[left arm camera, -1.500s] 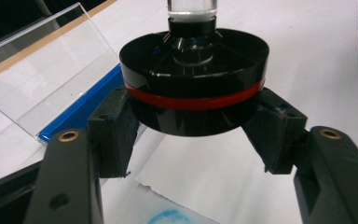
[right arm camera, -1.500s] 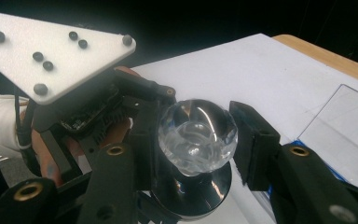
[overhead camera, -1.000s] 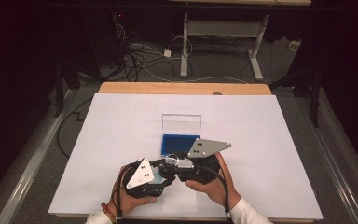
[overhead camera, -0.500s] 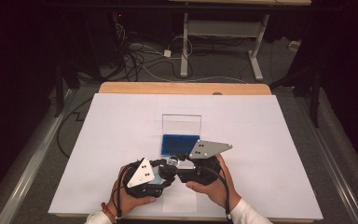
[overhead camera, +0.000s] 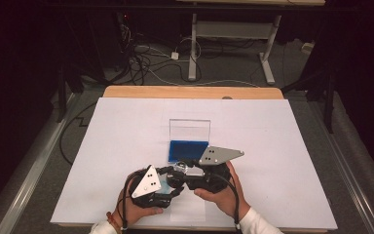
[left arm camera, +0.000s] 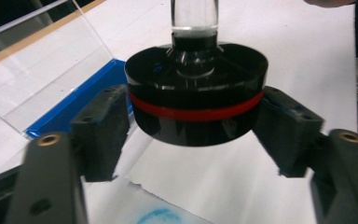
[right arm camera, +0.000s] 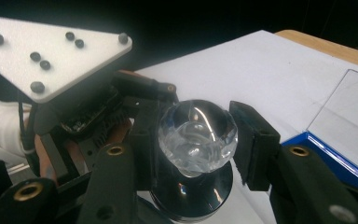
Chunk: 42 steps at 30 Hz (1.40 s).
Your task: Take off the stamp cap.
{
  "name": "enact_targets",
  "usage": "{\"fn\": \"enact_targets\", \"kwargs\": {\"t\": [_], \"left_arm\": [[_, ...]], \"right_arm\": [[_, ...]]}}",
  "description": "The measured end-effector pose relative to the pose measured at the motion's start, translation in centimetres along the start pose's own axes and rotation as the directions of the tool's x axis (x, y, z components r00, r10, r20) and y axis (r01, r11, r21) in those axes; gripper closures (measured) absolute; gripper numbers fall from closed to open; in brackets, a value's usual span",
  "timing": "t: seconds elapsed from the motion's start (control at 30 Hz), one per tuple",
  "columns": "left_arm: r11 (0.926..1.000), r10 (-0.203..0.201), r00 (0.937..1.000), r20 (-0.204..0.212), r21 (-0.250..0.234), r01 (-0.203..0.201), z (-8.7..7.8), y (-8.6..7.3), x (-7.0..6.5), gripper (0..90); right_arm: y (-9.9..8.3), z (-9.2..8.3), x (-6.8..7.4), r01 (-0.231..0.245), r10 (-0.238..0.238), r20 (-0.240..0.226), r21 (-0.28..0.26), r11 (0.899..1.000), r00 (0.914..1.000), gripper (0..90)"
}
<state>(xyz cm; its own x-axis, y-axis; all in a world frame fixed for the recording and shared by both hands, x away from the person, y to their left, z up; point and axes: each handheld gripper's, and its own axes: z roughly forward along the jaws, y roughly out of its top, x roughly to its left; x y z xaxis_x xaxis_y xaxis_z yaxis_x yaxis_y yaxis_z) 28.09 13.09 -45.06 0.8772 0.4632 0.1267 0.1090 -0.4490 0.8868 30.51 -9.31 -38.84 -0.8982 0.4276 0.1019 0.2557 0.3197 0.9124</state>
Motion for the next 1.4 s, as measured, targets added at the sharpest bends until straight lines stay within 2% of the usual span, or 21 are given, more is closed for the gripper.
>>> {"fn": "enact_targets", "kwargs": {"t": [0.07, 0.3, 0.5, 0.87, 1.4], "left_arm": [[1.0000, 0.007, 1.0000, -0.001, -0.001, -0.007, 0.0, 0.1, -0.1, 35.2], [0.9997, 0.015, 0.9999, -0.005, 0.019, -0.015, 0.0, 0.2, -0.2, 36.1], [0.9977, 0.006, 0.9997, 0.024, 0.068, -0.008, 0.2, 0.3, 0.0, 36.5], [0.9903, -0.020, 0.9979, 0.062, 0.138, 0.011, 0.3, 0.6, 0.3, 36.9], [0.9904, -0.037, 0.9959, 0.083, 0.136, 0.025, 0.2, 0.6, 0.5, 37.0]], "right_arm": [[0.0, 0.0, 0.0, -0.012, 0.012, -0.002, -0.012, 1.000, 0.9999, 56.9], [-0.1, -0.1, -0.2, -0.015, 0.015, -0.009, -0.010, 1.000, 0.9998, 56.9], [-0.2, 0.1, 0.5, 0.030, -0.030, 0.010, 0.019, 0.999, 0.9995, 56.8], [-0.5, 0.6, 1.0, 0.052, -0.052, 0.024, 0.038, 0.998, 0.9983, 56.9], [-0.8, 0.5, 1.5, 0.059, -0.059, 0.054, 0.010, 0.998, 0.9968, 57.0]]}}
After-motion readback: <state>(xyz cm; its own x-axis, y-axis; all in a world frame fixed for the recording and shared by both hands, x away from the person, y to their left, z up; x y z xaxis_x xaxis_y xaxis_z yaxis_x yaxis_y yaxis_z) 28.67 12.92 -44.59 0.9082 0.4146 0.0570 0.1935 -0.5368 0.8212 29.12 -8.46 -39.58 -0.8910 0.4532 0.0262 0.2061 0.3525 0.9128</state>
